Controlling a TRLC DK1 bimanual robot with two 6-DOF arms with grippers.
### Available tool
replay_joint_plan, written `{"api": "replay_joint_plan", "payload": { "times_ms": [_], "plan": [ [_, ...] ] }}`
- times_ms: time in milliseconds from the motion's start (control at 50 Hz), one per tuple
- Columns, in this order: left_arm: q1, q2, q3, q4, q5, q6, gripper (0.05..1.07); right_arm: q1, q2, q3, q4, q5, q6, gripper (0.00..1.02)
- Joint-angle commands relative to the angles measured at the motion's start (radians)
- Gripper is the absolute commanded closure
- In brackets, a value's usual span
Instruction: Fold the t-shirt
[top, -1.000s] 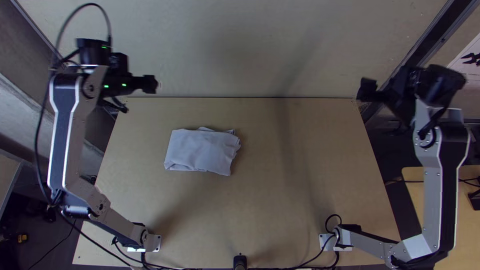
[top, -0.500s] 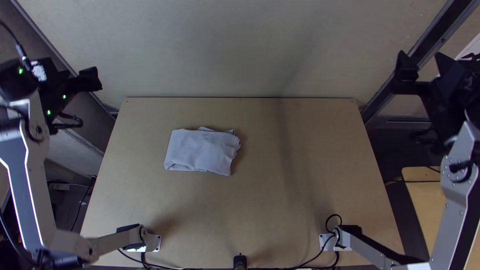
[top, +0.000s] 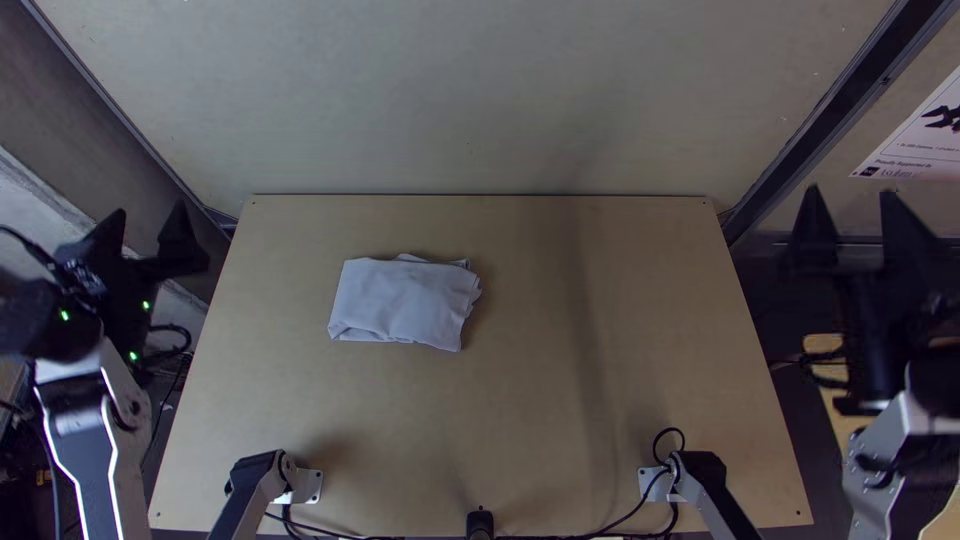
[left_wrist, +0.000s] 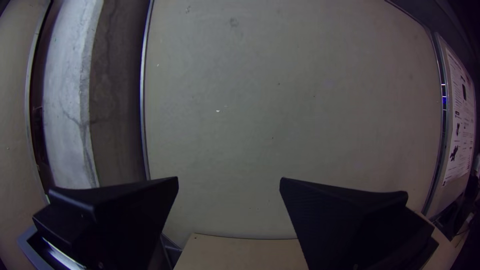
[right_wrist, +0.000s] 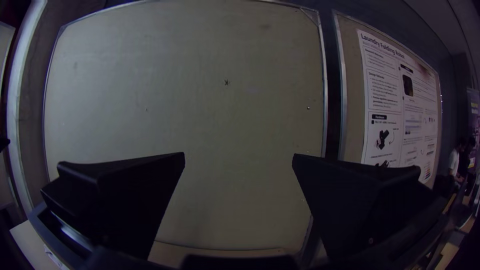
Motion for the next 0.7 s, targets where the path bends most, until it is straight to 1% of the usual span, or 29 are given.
{"api": "replay_joint_plan", "payload": {
  "times_ms": [0, 40, 80, 140, 420, 460, 500, 560, 600, 680],
  "plan": [
    [0.007, -0.117, -0.12, 0.082, 0.0, -0.012, 0.1, 0.004, -0.123, -0.116, 0.05, 0.011, 0.04, 0.03],
    [0.008, -0.157, -0.169, 0.126, 0.0, -0.012, 0.1, -0.002, -0.161, -0.159, 0.058, 0.019, 0.043, 0.03],
    [0.01, -0.194, -0.206, 0.142, 0.0, -0.012, 0.1, -0.001, -0.207, -0.203, 0.055, 0.02, 0.058, 0.03],
    [0.01, -0.244, -0.273, 0.175, 0.0, -0.006, 0.1, -0.002, -0.281, -0.282, 0.059, 0.02, 0.059, 0.03],
    [0.007, -0.534, -0.606, 0.197, 0.005, 0.008, 0.1, 0.003, -0.612, -0.596, 0.059, 0.02, 0.067, 0.03],
    [0.007, -0.602, -0.666, 0.203, 0.008, 0.047, 0.1, 0.003, -0.65, -0.636, 0.059, 0.019, 0.066, 0.03],
    [0.005, -0.671, -0.72, 0.206, 0.011, 0.054, 0.1, 0.003, -0.69, -0.676, 0.059, 0.02, 0.056, 0.03],
    [0.005, -0.707, -0.776, 0.186, 0.011, 0.054, 0.1, 0.004, -0.713, -0.719, 0.042, 0.02, 0.056, 0.03],
    [0.01, -0.706, -0.781, 0.152, 0.011, 0.04, 0.1, 0.001, -0.712, -0.722, 0.003, 0.019, 0.063, 0.03],
    [0.013, -0.706, -0.819, 0.174, 0.006, 0.04, 0.1, 0.004, -0.713, -0.763, -0.01, 0.02, 0.059, 0.03]
  ]
}}
